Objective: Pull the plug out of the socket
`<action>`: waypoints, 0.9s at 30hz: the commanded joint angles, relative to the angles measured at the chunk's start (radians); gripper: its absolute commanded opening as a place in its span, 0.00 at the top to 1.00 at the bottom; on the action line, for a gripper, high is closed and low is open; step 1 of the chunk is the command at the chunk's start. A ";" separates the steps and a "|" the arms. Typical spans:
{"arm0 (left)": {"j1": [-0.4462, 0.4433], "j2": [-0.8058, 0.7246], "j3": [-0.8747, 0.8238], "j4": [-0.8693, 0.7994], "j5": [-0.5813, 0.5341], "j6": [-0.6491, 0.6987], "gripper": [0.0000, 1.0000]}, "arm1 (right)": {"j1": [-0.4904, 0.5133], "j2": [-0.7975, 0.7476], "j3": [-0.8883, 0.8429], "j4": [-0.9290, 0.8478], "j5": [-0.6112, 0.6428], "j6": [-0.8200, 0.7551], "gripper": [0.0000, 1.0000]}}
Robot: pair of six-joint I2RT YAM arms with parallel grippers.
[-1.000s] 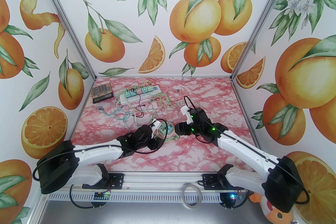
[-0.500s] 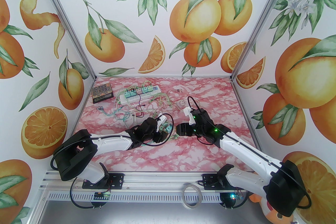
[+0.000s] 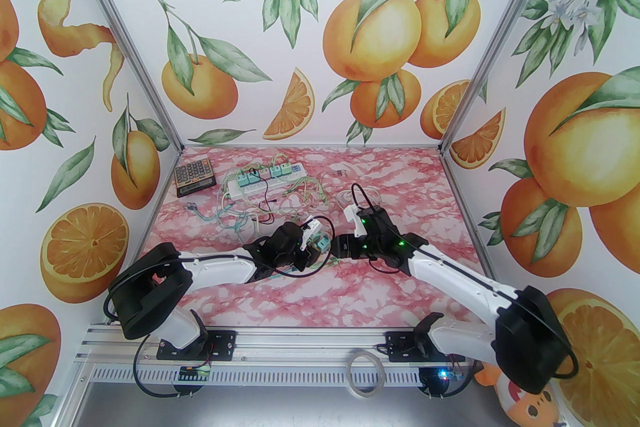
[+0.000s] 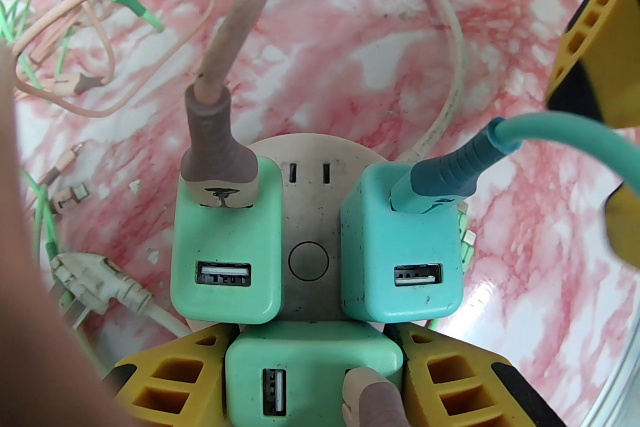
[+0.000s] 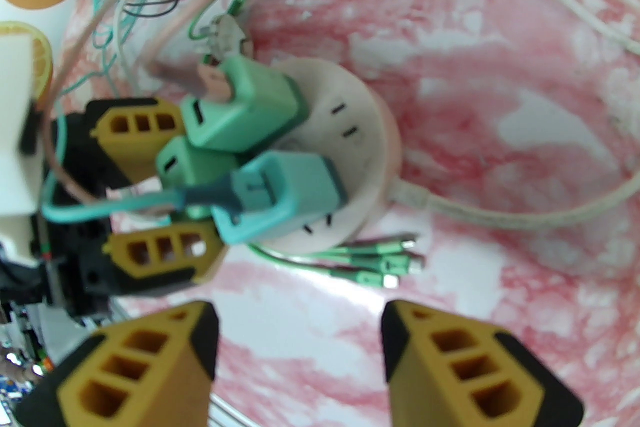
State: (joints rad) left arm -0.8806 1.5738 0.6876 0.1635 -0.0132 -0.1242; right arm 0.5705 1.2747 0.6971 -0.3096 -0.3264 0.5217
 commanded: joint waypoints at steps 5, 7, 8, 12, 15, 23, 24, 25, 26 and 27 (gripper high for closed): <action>-0.027 0.020 0.057 -0.016 0.006 -0.024 0.59 | 0.013 0.076 0.016 0.135 -0.023 0.045 0.44; -0.032 0.022 0.062 -0.021 0.002 -0.025 0.59 | 0.013 0.098 0.025 0.142 -0.020 0.045 0.45; -0.035 0.024 0.064 -0.022 0.002 -0.025 0.59 | 0.014 0.109 0.029 0.145 -0.019 0.041 0.46; -0.040 0.035 0.074 -0.035 -0.009 -0.028 0.59 | 0.012 0.141 0.032 0.142 0.006 0.022 0.46; -0.044 0.037 0.075 -0.038 -0.008 -0.031 0.59 | 0.010 0.157 0.028 0.156 0.012 0.018 0.46; -0.056 0.045 0.086 -0.045 -0.032 -0.053 0.59 | 0.009 0.201 0.031 0.119 0.066 -0.020 0.51; -0.055 0.043 0.089 -0.047 -0.034 -0.057 0.59 | 0.009 0.201 0.030 0.108 0.069 -0.028 0.52; -0.055 0.040 0.091 -0.047 -0.032 -0.062 0.60 | 0.009 0.200 0.028 0.104 0.071 -0.029 0.52; -0.054 0.038 0.091 -0.047 -0.031 -0.066 0.60 | 0.009 0.198 0.026 0.102 0.073 -0.030 0.52; -0.054 0.037 0.092 -0.047 -0.031 -0.069 0.60 | 0.009 0.198 0.026 0.101 0.074 -0.030 0.52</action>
State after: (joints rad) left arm -0.9237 1.6073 0.7399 0.1211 -0.0689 -0.1570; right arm 0.5758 1.4429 0.7242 -0.1562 -0.3286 0.5232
